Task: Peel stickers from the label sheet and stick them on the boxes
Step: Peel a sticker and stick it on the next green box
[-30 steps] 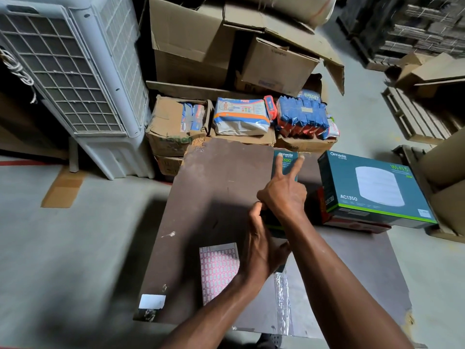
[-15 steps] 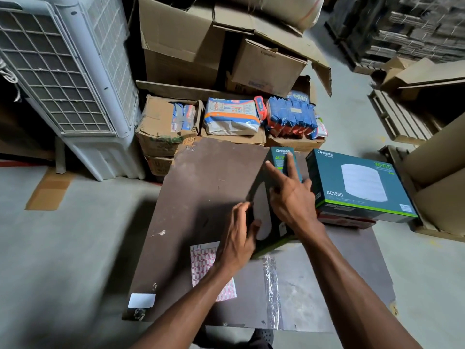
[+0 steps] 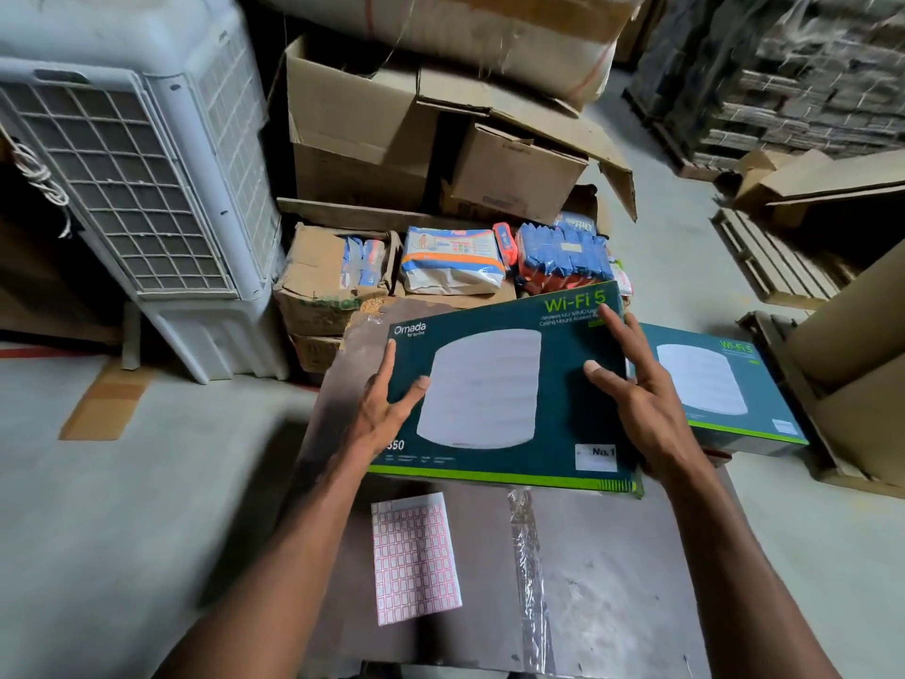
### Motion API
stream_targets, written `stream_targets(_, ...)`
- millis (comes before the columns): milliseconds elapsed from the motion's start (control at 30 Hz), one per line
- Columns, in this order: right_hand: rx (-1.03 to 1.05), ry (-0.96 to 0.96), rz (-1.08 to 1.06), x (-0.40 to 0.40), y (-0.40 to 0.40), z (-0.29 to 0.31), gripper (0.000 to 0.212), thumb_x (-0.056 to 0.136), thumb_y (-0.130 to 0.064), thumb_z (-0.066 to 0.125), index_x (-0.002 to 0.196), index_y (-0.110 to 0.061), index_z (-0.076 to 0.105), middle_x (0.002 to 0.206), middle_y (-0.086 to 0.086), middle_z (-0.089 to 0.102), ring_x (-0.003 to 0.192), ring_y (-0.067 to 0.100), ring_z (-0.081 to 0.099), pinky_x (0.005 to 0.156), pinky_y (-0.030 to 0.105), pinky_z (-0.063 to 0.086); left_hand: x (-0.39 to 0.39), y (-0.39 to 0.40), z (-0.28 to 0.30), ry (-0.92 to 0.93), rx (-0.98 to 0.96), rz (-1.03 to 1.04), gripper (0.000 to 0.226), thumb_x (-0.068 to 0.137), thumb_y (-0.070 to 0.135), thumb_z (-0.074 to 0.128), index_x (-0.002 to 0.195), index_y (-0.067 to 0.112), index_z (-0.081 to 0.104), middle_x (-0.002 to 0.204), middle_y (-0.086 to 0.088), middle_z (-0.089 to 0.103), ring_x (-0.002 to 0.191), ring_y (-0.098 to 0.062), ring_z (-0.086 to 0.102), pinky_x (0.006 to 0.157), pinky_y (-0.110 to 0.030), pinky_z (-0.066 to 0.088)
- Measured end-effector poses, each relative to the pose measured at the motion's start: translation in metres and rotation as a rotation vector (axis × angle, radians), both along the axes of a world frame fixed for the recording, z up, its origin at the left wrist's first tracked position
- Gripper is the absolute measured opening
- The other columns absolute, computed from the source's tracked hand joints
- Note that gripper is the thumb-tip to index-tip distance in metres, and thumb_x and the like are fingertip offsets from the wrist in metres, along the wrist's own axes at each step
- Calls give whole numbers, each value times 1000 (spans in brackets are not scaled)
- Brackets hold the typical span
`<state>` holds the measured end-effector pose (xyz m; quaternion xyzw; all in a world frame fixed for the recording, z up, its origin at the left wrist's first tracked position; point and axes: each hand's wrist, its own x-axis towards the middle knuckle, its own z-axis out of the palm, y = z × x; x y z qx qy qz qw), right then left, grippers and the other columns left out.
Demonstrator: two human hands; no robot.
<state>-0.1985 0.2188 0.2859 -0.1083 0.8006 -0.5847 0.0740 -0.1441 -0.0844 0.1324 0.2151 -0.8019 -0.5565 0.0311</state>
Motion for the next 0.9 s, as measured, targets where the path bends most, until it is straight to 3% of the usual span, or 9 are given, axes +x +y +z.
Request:
stream_targets(100, 74, -2, 39, -11, 13, -13, 61, 107, -22, 53, 147, -64, 36, 171, -14, 12, 155, 9, 22, 126, 43, 27, 2, 2, 17, 9, -85, 38, 99, 73, 90, 55, 157, 54, 17, 145, -2, 52, 130, -21, 53, 109, -43, 47)
stream_targets(167, 195, 26, 26, -17, 21, -23, 58, 108, -24, 50, 155, -53, 30, 172, -11, 12, 156, 1, 12, 129, 34, 14, 4, 7, 34, -7, -200, 35, 95, 81, 80, 58, 160, 44, 18, 145, -4, 51, 131, -23, 51, 106, -41, 46)
stream_targets(233, 355, 88, -9, -21, 27, -34, 58, 109, -28, 48, 160, -43, 26, 172, -4, 17, 158, 6, 10, 127, 31, 9, 6, 12, 46, -18, -303, 31, 91, 87, 70, 61, 161, 37, 20, 150, -6, 47, 135, -26, 48, 108, -41, 43)
stream_targets(333, 469, 50, -69, -23, 32, -48, 66, 104, -42, 54, 161, -40, 21, 166, 10, 29, 155, 23, 24, 126, 38, 21, 5, 20, 64, 2, -386, 15, 90, 90, 62, 65, 162, 31, 21, 158, -7, 38, 143, -28, 40, 113, -41, 38)
stream_targets(433, 509, -26, -107, -23, 39, -54, 88, 89, -64, 66, 161, -44, 20, 160, 12, 34, 147, 31, 38, 121, 45, 34, -1, 30, 77, 0, -407, -14, 89, 92, 57, 66, 163, 32, 19, 159, -9, 35, 143, -29, 38, 113, -42, 38)
stream_targets(600, 461, 2, -150, -41, 62, -36, 92, 86, -61, 72, 161, -39, 25, 148, 10, 46, 136, 29, 48, 114, 40, 40, -20, 48, 100, 51, -360, -44, 86, 93, 46, 70, 162, 32, 20, 152, -12, 40, 139, -29, 44, 112, -43, 41)
stream_targets(700, 459, 32, -172, -66, 89, -23, 90, 86, -59, 73, 161, -38, 27, 147, 9, 48, 135, 27, 49, 111, 40, 40, -43, 70, 112, 63, -366, -59, 86, 94, 42, 70, 163, 30, 20, 146, -4, 47, 132, -21, 48, 105, -38, 43)
stream_targets(833, 434, 1, -201, -104, 142, -8, 93, 79, -65, 76, 158, -42, 34, 151, 0, 51, 137, 21, 51, 114, 41, 43, -85, 115, 116, 65, -246, -95, 104, 74, 62, 73, 160, 37, 21, 150, 0, 51, 132, -22, 55, 107, -47, 50)
stream_targets(900, 421, -27, -216, -124, 174, -8, 101, 68, -75, 75, 156, -45, 34, 149, -3, 55, 132, 20, 57, 113, 45, 46, -107, 145, 115, 47, -214, -114, 107, 72, 60, 75, 160, 36, 20, 152, -1, 51, 133, -22, 54, 106, -49, 51)
